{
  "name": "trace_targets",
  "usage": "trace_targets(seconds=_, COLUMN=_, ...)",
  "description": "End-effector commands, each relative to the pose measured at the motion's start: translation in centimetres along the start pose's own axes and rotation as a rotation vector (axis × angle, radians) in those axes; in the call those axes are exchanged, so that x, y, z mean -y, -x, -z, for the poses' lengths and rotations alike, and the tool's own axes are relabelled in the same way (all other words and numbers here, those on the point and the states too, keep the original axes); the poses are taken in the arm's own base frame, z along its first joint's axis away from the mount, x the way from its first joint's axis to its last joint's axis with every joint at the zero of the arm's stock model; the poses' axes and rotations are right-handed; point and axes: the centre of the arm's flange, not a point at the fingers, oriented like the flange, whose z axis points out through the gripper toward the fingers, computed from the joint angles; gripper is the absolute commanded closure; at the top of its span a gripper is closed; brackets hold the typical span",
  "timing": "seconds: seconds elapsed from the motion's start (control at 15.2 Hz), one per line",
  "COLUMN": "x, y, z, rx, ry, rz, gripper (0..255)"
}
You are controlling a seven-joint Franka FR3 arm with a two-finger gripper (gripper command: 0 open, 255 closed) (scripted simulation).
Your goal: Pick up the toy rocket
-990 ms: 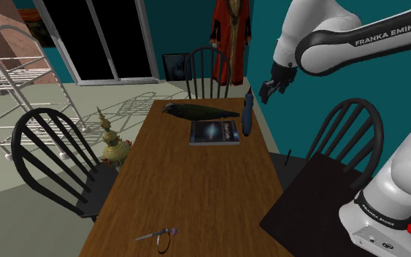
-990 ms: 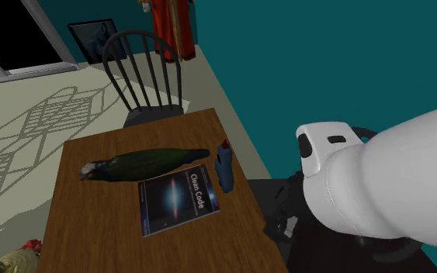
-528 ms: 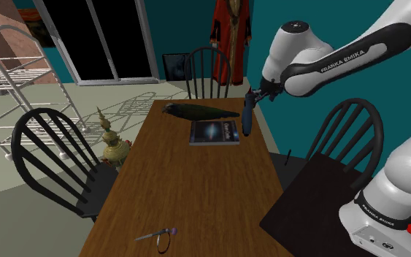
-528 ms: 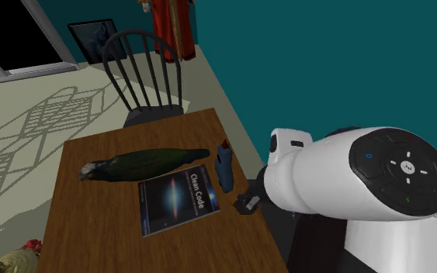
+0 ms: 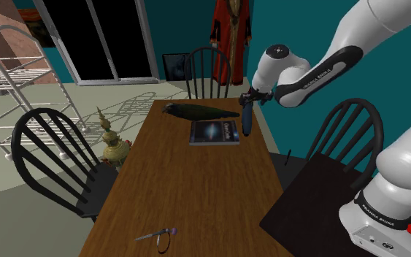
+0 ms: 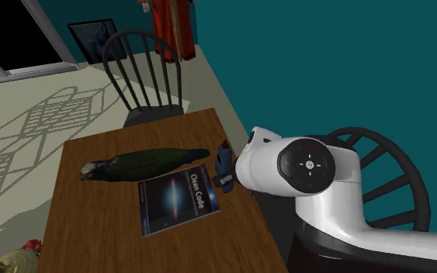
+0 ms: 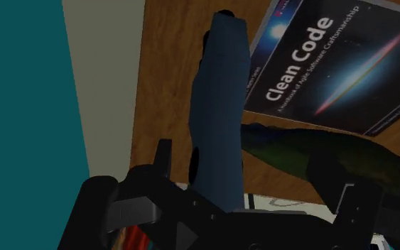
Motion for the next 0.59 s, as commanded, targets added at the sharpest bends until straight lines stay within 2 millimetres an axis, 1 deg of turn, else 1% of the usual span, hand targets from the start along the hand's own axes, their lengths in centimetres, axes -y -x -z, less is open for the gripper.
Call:
trace_targets(seconds=0.0, x=0.0, y=-0.6, z=-2.5, rx=-0.028, ry=0.003, rz=-0.061, gripper=0)
trace_targets(seconds=0.2, x=-0.1, y=-1.9, z=-5.8, rx=-0.065, ry=0.012, rz=-0.145, gripper=0)
trace_targets(seconds=0.53, x=0.0, y=-0.6, z=-8.1, rx=-0.065, ry=0.012, rz=-0.145, gripper=0)
